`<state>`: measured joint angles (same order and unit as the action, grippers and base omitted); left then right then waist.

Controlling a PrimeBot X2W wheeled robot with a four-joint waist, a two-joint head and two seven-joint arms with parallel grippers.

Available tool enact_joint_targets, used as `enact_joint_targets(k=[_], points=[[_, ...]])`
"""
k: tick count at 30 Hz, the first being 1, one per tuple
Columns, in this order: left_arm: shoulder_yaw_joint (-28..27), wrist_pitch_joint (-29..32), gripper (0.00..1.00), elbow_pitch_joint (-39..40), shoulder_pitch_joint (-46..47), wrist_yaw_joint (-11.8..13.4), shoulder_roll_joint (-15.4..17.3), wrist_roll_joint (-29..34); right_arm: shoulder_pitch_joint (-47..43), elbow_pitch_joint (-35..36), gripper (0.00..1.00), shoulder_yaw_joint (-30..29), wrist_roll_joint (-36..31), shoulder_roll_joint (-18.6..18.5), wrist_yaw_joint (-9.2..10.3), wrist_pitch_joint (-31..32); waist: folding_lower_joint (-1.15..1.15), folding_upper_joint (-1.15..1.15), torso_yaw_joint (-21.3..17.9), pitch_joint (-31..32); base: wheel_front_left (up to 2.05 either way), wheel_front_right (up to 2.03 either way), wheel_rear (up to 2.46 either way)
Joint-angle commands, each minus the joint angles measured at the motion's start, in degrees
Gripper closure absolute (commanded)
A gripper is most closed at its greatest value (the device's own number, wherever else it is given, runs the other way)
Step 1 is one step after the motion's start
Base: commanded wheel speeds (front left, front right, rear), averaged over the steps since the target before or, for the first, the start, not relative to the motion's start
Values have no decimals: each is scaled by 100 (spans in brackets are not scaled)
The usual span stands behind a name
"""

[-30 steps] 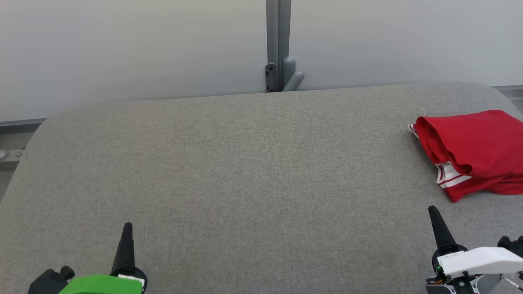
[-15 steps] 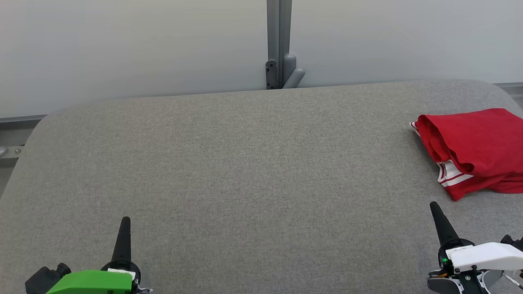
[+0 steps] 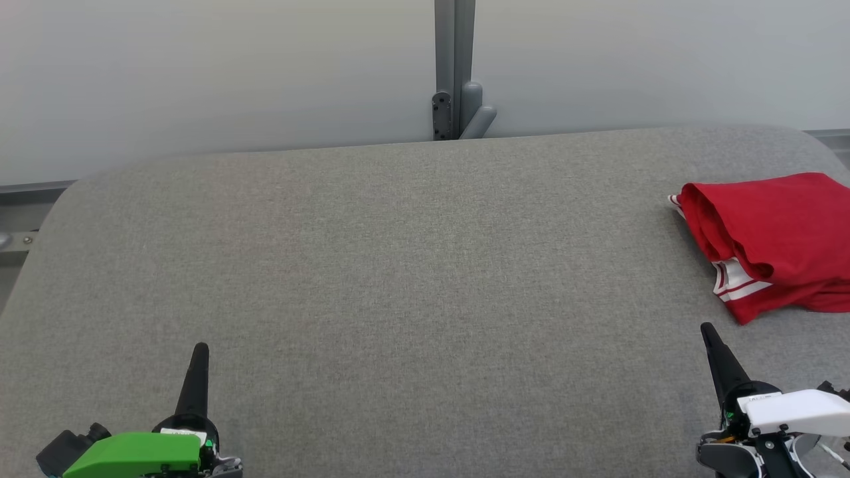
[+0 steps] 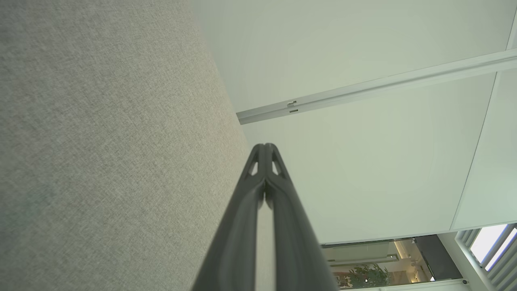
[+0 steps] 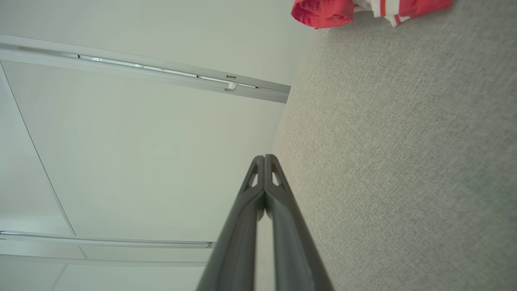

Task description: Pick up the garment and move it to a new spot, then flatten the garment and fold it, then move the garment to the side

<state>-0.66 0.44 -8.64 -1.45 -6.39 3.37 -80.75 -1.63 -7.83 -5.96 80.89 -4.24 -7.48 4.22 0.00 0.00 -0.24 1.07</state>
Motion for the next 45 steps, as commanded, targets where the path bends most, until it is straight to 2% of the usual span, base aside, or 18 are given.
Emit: enact_joint_targets(k=[1, 30, 45], points=[[-38, 31, 100, 17, 126, -29, 17, -123, 99, 6, 100, -36, 131, 1, -3, 44, 0, 0, 2, -6, 0, 0, 0], [-195, 334, 100, -52, 331, -132, -11, -1285, 242, -94, 100, -284, 1299, 81, -2, 432, 0, 0, 24, -133, 0, 0, 0], [-207, 340, 100, -50, 318, -133, -23, -1250, 246, -94, 100, -304, 1243, 96, -2, 456, 0, 0, 24, -133, 0, 0, 0]])
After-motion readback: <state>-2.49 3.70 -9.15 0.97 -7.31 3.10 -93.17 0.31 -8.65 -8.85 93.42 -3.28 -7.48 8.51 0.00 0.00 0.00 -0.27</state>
